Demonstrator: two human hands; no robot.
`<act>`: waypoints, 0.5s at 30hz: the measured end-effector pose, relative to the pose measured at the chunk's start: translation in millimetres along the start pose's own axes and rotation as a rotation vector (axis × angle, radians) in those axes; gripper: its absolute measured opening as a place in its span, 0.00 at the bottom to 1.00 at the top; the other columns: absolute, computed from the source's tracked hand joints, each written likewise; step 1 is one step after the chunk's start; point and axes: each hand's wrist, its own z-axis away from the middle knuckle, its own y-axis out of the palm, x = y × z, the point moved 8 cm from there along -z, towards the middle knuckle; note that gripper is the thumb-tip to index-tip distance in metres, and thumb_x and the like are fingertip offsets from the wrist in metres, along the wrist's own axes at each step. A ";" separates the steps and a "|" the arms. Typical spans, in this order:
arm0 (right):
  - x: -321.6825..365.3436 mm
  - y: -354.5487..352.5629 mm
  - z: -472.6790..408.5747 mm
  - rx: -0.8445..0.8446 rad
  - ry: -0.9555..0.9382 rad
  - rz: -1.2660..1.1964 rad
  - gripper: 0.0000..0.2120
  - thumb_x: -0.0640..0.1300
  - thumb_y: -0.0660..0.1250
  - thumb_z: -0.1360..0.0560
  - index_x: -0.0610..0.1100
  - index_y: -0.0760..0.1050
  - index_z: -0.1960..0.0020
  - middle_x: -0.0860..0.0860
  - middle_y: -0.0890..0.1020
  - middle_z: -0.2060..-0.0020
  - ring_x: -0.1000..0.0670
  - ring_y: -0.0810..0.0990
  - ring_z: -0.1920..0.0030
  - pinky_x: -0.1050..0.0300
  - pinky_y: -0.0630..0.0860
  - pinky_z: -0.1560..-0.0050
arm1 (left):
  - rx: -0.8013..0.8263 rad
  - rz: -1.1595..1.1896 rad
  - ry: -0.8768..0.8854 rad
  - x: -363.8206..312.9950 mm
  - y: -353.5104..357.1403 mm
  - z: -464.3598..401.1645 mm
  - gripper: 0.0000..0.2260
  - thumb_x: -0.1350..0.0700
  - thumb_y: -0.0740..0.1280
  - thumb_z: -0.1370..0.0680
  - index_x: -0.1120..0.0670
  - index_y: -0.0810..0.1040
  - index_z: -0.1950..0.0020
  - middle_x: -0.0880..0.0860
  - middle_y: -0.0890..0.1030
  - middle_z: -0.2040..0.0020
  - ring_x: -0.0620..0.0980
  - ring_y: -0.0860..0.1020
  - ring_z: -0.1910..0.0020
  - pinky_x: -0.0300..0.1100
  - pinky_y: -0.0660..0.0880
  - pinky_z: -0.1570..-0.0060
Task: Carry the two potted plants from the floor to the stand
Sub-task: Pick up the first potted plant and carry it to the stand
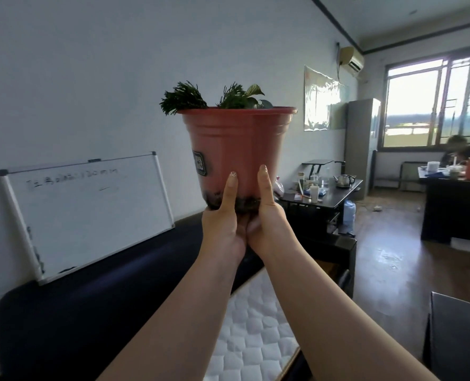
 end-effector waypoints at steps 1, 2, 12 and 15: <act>1.4 -8.3 -22.1 -0.013 -0.007 0.004 0.27 0.56 0.72 0.42 0.40 0.78 0.48 0.46 0.86 0.57 0.50 0.86 0.58 0.60 0.81 0.61 | 0.009 0.007 -0.009 10.2 1.8 -23.1 0.37 0.48 0.73 0.43 0.61 0.73 0.37 0.58 0.81 0.42 0.54 0.82 0.47 0.43 0.81 0.54; 2.3 -16.6 -39.1 -0.031 -0.005 0.014 0.27 0.55 0.72 0.39 0.40 0.77 0.46 0.46 0.86 0.56 0.50 0.86 0.58 0.60 0.81 0.60 | 0.010 0.008 -0.014 18.5 2.5 -40.3 0.38 0.48 0.73 0.44 0.61 0.73 0.37 0.58 0.81 0.42 0.54 0.82 0.47 0.43 0.81 0.53; 24.9 -97.4 -230.1 0.001 0.002 0.024 0.27 0.56 0.74 0.48 0.43 0.79 0.54 0.45 0.86 0.56 0.50 0.86 0.57 0.56 0.78 0.50 | -0.019 0.019 0.018 117.3 29.8 -212.3 0.28 0.51 0.72 0.35 0.61 0.74 0.38 0.57 0.82 0.46 0.51 0.82 0.53 0.40 0.81 0.58; 32.9 -115.0 -286.0 0.030 0.035 0.020 0.28 0.56 0.74 0.48 0.42 0.79 0.52 0.46 0.87 0.59 0.49 0.86 0.58 0.57 0.78 0.53 | -0.056 0.016 0.046 143.0 40.2 -263.0 0.25 0.53 0.70 0.31 0.62 0.73 0.37 0.58 0.81 0.43 0.51 0.81 0.50 0.40 0.80 0.54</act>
